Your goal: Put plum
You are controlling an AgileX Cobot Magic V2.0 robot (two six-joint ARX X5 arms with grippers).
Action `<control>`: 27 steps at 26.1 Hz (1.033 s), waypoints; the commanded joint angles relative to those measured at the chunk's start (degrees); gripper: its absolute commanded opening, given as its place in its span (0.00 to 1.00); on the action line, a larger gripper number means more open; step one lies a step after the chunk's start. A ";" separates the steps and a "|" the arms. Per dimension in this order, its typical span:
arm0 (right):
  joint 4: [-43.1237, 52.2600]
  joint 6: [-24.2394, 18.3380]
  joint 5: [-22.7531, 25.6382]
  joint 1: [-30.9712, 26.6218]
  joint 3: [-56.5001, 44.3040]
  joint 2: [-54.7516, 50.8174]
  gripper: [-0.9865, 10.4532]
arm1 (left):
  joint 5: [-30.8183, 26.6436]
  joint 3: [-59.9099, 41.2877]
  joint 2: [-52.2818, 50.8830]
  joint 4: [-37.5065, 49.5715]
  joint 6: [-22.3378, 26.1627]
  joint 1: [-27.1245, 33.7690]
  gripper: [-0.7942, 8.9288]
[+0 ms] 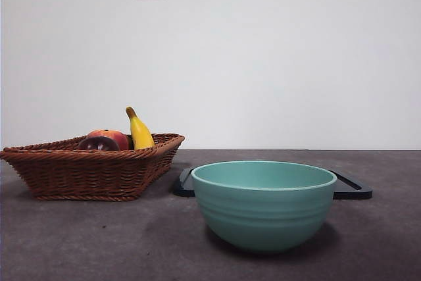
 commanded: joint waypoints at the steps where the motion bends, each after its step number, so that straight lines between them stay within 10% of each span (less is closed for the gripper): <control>1: -2.62 -0.24 -3.13 -0.13 4.98 3.85 0.09 | 3.13 4.81 4.15 -1.53 3.13 0.11 0.09; 15: -25.51 -9.55 -29.73 0.79 29.70 30.51 0.09 | 27.45 26.80 28.59 -16.04 15.76 -0.17 0.09; 27: -42.75 -19.47 -35.41 7.91 36.94 40.48 0.09 | 37.16 33.79 34.51 -32.13 26.12 -2.82 0.09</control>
